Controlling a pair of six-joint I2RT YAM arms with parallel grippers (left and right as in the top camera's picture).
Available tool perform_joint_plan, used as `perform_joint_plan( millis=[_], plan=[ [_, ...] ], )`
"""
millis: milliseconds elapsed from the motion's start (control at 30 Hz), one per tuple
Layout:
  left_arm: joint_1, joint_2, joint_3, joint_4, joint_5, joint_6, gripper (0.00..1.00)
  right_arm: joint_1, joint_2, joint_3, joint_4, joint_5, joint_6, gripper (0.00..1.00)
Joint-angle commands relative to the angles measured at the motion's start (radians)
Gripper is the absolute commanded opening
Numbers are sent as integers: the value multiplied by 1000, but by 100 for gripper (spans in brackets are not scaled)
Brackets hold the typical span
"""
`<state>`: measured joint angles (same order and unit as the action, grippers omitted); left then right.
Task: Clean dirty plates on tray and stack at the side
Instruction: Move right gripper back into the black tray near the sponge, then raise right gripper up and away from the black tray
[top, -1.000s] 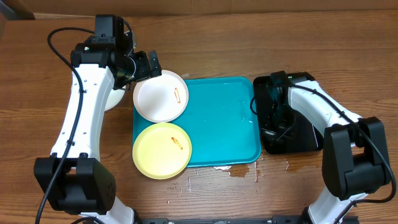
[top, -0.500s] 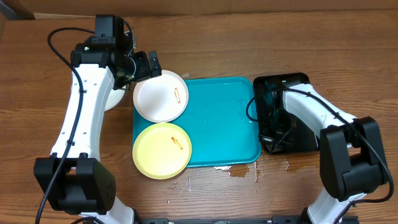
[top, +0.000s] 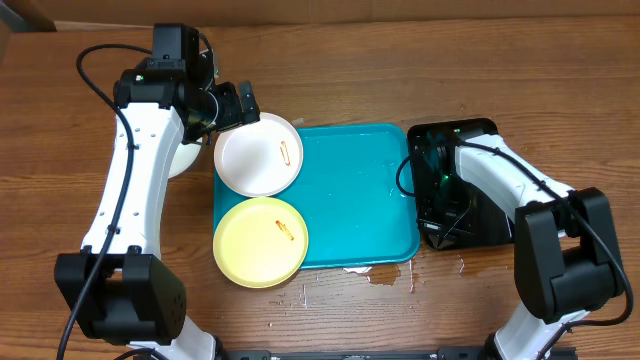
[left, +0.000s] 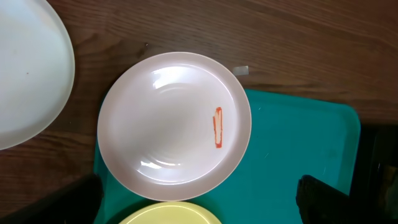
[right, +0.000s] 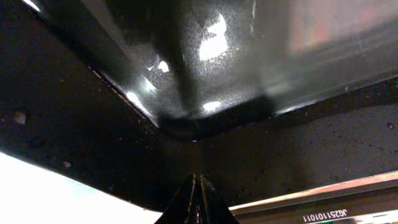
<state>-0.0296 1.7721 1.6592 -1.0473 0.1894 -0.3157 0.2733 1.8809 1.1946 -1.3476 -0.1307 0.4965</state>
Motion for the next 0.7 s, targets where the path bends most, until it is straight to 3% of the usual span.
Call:
perform_joint_plan(
  millis=[0,500,667],
  plan=[
    [1,8,4,1,-6,-14,100,27,-7,-5,-9,-6,1,4],
    [1,8,4,1,-6,-14,100,57,-7,1,-9,6,26,4],
    [1,8,4,1,-6,-14,100,24,-7,86,-45,25,-16,4]
  ],
)
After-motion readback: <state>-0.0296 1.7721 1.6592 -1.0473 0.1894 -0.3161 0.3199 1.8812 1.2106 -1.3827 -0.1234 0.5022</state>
